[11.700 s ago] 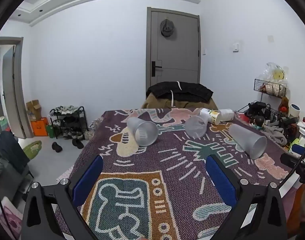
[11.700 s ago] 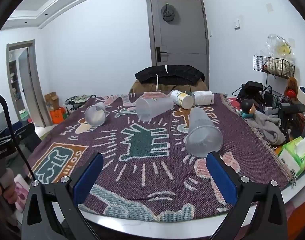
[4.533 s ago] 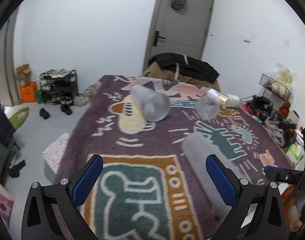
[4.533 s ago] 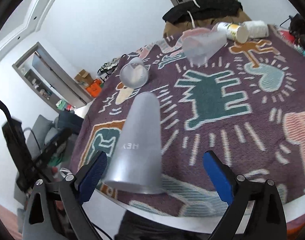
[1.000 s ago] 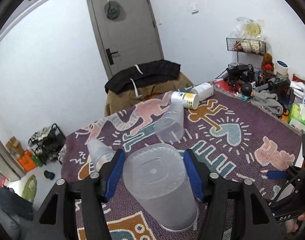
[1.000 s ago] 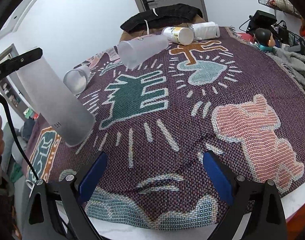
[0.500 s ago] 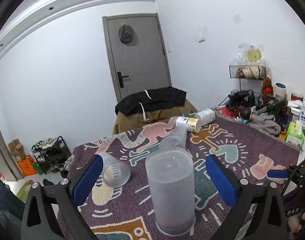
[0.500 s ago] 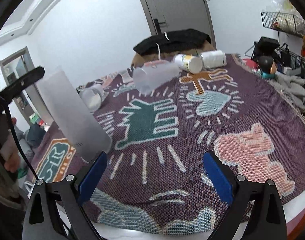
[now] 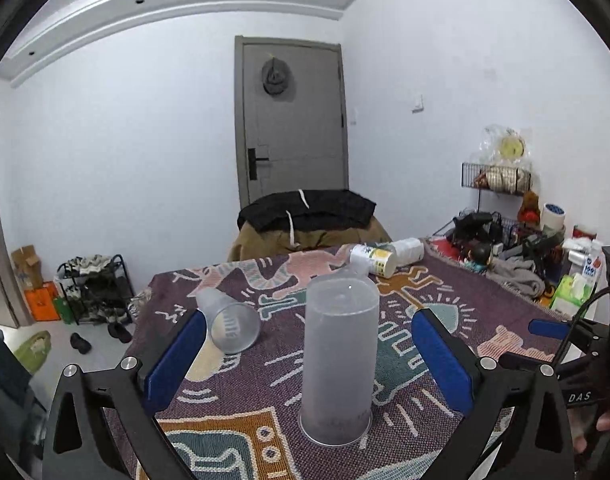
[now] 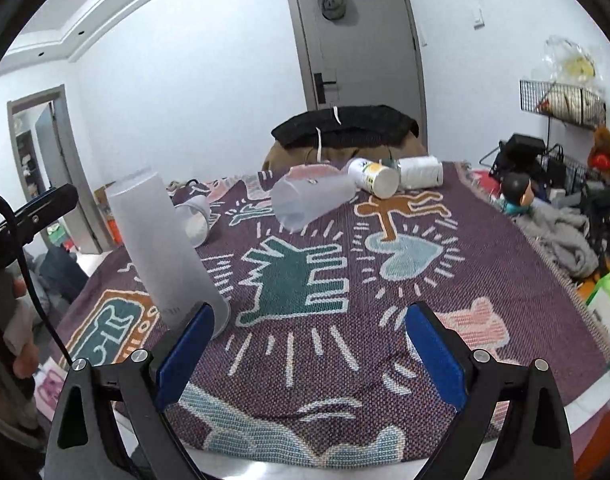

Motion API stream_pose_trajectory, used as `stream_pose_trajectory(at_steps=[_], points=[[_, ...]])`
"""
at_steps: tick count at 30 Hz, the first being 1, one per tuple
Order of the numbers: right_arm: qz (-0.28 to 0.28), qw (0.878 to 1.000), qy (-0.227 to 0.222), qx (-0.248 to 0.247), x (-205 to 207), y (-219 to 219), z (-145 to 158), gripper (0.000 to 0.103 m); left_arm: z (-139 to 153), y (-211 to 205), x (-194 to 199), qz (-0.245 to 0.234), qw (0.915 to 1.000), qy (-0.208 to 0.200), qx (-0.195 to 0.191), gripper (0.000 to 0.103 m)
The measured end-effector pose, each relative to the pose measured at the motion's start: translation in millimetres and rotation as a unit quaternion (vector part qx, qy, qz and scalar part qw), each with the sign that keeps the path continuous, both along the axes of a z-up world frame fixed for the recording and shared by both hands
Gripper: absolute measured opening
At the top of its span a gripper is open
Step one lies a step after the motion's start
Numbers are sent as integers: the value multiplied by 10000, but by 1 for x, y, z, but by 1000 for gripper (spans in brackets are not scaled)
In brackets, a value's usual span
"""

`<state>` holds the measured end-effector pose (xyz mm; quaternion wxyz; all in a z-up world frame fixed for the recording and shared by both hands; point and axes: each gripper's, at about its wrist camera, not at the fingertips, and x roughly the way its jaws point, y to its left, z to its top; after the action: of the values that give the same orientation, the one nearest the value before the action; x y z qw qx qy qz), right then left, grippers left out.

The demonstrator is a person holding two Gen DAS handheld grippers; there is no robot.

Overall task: Flip cup upside down
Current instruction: 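Turn the frosted cup rim-down with the left gripper and lower it onto the blanket, then open the left gripper and hold both tools still near the cup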

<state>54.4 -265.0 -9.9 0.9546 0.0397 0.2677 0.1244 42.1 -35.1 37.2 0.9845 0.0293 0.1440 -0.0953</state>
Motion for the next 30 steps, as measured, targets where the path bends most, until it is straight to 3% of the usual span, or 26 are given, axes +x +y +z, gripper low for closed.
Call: stream_pose_trajectory(at_steps=[10,18,30], points=[[289,9992,-245,-157,-16,18,12,97,-12,35,-28,154,9986,-65,-510,103],[475,9982,-337,-131,-22,25,14,97,-21,56,-45,584,9975,-109,-373,103],[622,9977,-272,-53,-33,25,10,97,-39,81,-65,861,9950,-63,-512,103]])
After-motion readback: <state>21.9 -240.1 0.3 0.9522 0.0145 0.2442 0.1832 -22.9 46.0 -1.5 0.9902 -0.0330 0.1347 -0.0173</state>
